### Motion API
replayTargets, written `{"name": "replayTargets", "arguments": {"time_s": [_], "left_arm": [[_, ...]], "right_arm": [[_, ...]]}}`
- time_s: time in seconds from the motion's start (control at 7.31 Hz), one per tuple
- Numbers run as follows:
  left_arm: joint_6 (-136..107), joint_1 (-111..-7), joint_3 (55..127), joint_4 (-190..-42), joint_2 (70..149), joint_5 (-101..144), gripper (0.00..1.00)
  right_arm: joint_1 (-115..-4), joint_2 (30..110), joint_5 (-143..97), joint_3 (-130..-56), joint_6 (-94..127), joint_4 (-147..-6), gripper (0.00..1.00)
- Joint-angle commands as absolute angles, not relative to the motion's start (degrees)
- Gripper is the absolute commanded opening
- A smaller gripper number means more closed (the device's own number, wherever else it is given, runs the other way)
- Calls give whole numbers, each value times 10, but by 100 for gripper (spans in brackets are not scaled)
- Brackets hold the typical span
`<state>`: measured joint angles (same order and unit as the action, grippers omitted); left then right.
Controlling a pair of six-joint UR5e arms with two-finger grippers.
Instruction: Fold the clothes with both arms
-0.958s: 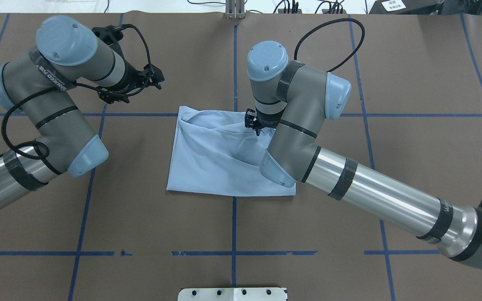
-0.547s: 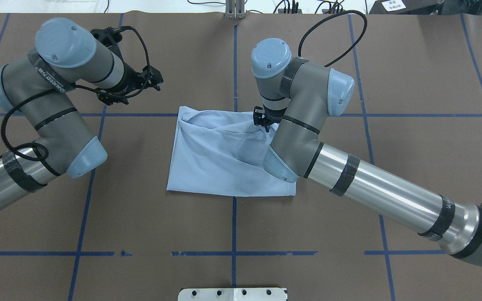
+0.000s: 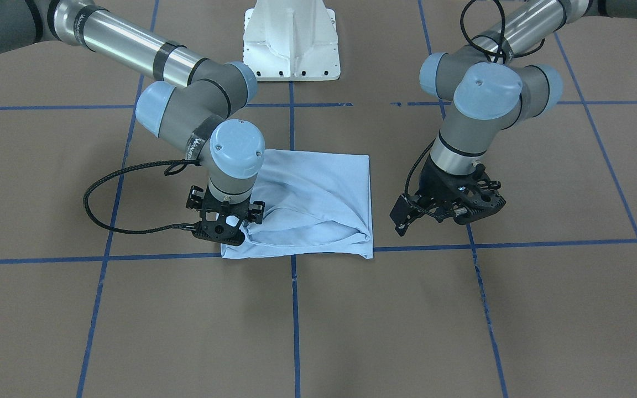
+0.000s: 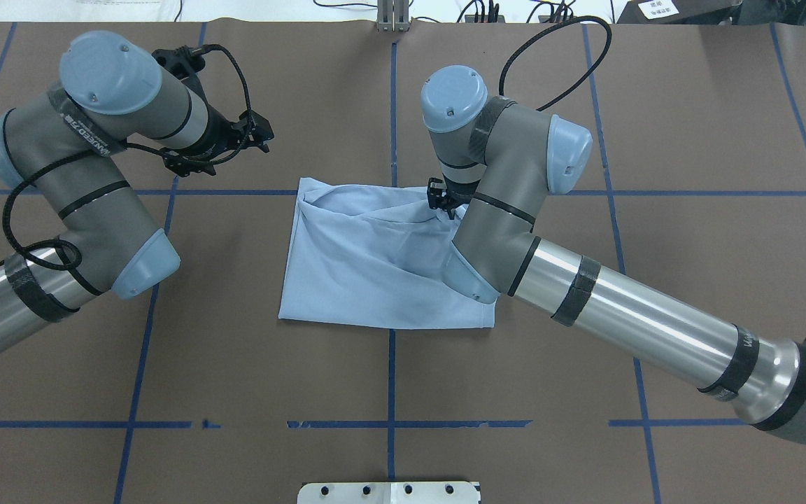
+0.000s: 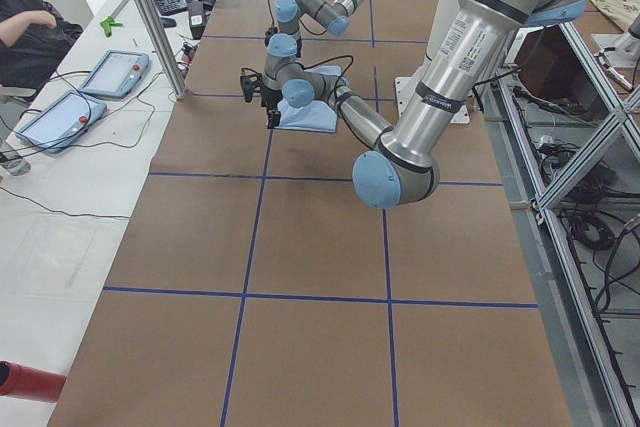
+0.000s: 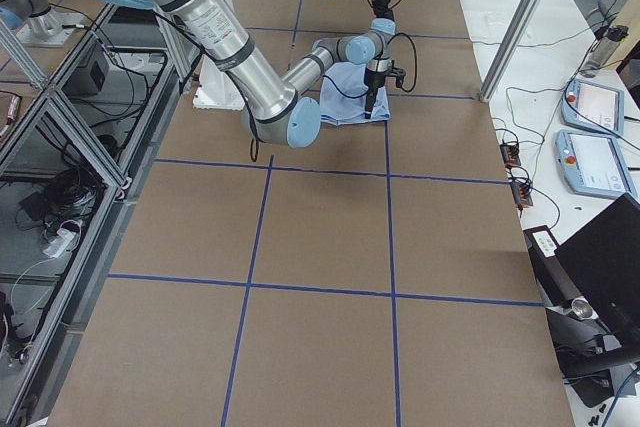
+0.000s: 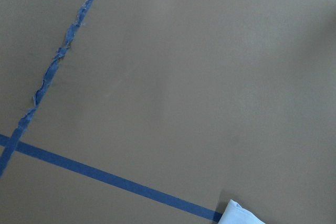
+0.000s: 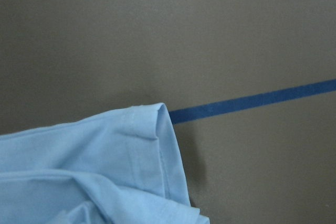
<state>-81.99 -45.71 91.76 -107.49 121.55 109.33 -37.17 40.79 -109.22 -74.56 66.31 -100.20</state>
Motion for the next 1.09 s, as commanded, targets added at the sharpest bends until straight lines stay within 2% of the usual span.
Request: {"name": "replayTargets", "arguments": {"time_s": [0.0, 0.96], "left_arm": [[-820, -456, 918, -1075, 1216, 1093, 100], [-819, -457, 918, -1072, 1216, 1093, 100]], "right_arm": [[-376, 408, -1091, -742, 650, -1001, 100], [-382, 412, -1196, -744, 652, -1002, 100]]}}
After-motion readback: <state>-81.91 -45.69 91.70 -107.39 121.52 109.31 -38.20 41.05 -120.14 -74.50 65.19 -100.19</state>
